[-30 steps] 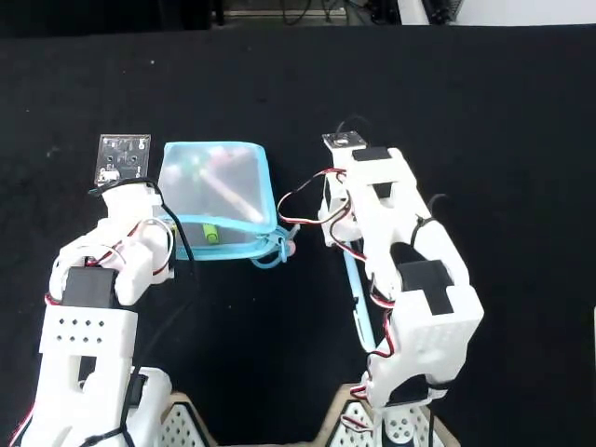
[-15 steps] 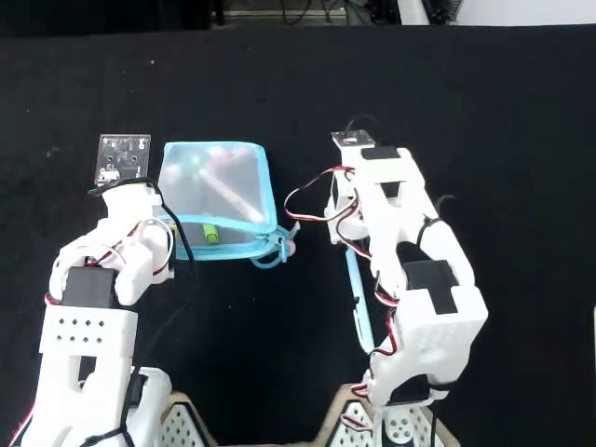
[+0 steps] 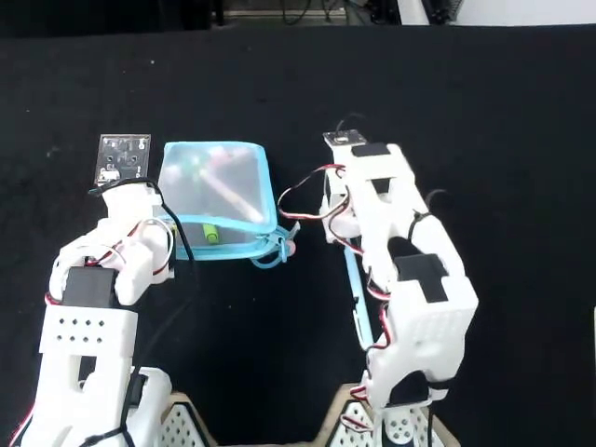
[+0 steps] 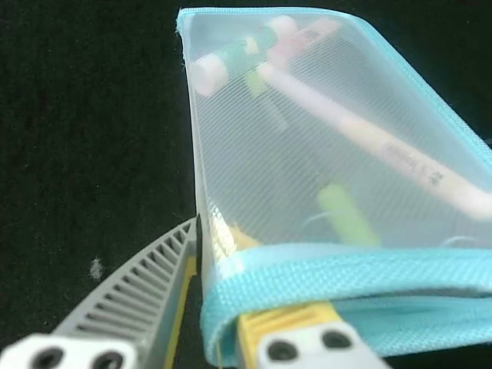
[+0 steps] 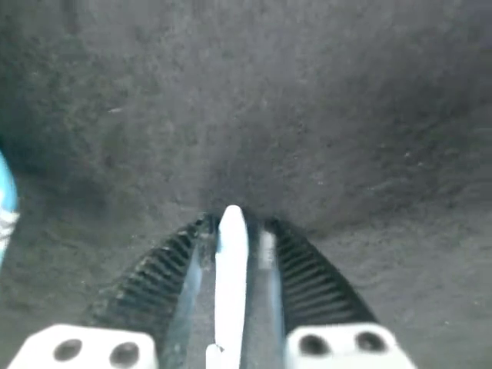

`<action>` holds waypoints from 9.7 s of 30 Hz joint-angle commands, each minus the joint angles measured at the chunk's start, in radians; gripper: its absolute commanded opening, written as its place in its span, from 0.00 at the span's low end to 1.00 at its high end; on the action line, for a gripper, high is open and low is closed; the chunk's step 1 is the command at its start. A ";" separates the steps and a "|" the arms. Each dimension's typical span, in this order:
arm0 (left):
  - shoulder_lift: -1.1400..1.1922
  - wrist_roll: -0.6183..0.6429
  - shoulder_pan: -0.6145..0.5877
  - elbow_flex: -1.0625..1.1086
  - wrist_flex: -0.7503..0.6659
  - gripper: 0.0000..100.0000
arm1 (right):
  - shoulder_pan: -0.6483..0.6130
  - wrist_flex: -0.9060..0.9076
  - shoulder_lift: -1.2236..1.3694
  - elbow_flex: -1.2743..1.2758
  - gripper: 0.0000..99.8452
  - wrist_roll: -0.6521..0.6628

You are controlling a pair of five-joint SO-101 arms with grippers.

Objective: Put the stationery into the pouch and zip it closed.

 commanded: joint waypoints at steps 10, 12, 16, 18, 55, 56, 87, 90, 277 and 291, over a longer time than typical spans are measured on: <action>0.005 0.005 -0.012 0.005 0.006 0.03 | 0.066 0.278 -0.309 -0.171 0.01 0.017; 0.005 0.005 -0.012 0.005 0.006 0.03 | 0.058 0.338 -0.375 -0.197 0.01 0.060; 0.005 0.005 -0.012 0.005 0.003 0.03 | 0.017 0.423 -0.510 -0.203 0.01 0.121; 0.005 0.005 -0.012 0.005 0.002 0.03 | -0.015 0.427 -0.584 -0.173 0.01 0.132; 0.005 0.005 -0.012 0.005 0.003 0.03 | -0.779 -0.657 -1.890 0.768 0.01 0.147; 0.005 0.005 -0.012 0.005 0.003 0.03 | -0.778 -0.687 -1.903 0.806 0.01 0.147; 0.005 0.005 -0.012 0.005 0.003 0.03 | -0.738 -0.678 -2.209 1.377 0.03 0.141; 0.005 0.005 -0.012 0.005 0.005 0.03 | -0.738 -0.672 -2.209 1.369 0.13 0.138; 0.680 -0.072 -0.090 -1.234 0.658 0.03 | -0.410 -0.186 -1.202 0.154 0.01 0.350; 0.674 -0.072 -0.090 -1.224 0.638 0.03 | -0.545 0.011 -1.231 0.203 0.02 0.344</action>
